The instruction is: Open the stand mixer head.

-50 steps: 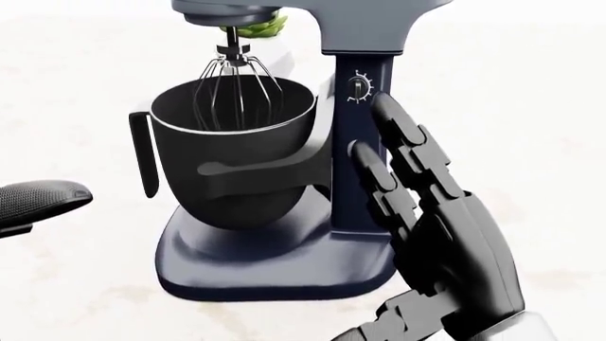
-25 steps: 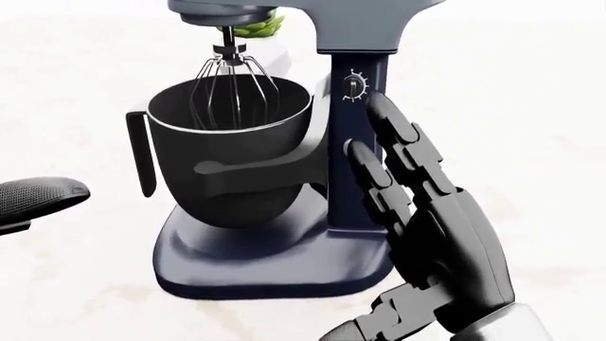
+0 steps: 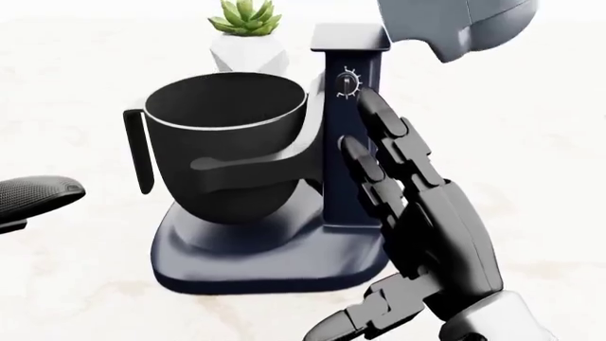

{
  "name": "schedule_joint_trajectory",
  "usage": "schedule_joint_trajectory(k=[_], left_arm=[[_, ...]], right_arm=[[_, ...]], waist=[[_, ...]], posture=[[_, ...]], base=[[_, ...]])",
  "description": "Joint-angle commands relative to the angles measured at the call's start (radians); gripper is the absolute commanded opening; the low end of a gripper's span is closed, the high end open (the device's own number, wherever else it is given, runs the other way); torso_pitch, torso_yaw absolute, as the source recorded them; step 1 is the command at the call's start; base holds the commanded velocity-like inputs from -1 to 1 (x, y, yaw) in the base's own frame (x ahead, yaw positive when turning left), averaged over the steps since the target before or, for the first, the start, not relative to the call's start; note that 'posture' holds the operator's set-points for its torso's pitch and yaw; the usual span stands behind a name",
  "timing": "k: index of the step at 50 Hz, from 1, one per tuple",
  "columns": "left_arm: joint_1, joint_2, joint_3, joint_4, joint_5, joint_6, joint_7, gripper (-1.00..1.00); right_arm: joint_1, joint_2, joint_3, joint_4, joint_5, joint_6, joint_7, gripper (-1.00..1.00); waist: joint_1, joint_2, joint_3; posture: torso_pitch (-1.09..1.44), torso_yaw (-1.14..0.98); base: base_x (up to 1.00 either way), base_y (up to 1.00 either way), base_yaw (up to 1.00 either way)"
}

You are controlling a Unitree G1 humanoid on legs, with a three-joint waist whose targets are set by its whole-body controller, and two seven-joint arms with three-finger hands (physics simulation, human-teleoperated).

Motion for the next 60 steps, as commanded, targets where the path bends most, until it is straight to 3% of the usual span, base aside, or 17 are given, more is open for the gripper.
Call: schedule_joint_trajectory(k=[1, 18, 21, 31, 38, 60], left_arm=[[-0.022, 0.006, 0.001, -0.019, -0.001, -0.014, -0.005, 1.00], [-0.014, 0.001, -0.005, -0.021, 0.006, -0.016, -0.010, 1.00], [-0.015, 0.000, -0.004, -0.017, 0.008, -0.018, -0.011, 1.00], [-0.021, -0.002, -0.012, -0.010, 0.015, -0.021, -0.015, 1.00], [-0.027, 0.001, -0.009, -0.007, 0.014, -0.018, -0.014, 1.00], [-0.016, -0.003, -0.010, -0.006, 0.016, -0.025, -0.017, 1.00]], right_arm=[[-0.027, 0.000, -0.010, -0.011, -0.018, -0.021, -0.012, 1.00], [-0.018, 0.006, -0.034, -0.065, 0.044, -0.009, -0.026, 1.00], [-0.033, 0.025, -0.059, -0.114, 0.141, 0.015, -0.052, 1.00], [-0.046, 0.014, -0.072, -0.179, 0.329, 0.009, -0.122, 1.00], [-0.077, 0.007, -0.117, -0.196, 0.542, -0.002, -0.249, 1.00], [-0.062, -0.025, -0.094, -0.184, 0.537, -0.039, -0.258, 1.00]], waist=[[0.001, 0.002, 0.002], [0.008, 0.000, 0.004], [0.008, 0.000, 0.003], [0.006, 0.000, -0.001], [0.004, -0.001, -0.003], [0.000, -0.002, -0.002]], posture=[[-0.40, 0.00], [-0.40, 0.00], [-0.40, 0.00], [-0.40, 0.00], [-0.40, 0.00], [-0.40, 0.00]], base=[[0.00, 0.00, 0.00], [0.00, 0.00, 0.00], [0.00, 0.00, 0.00], [0.00, 0.00, 0.00], [0.00, 0.00, 0.00], [0.00, 0.00, 0.00]])
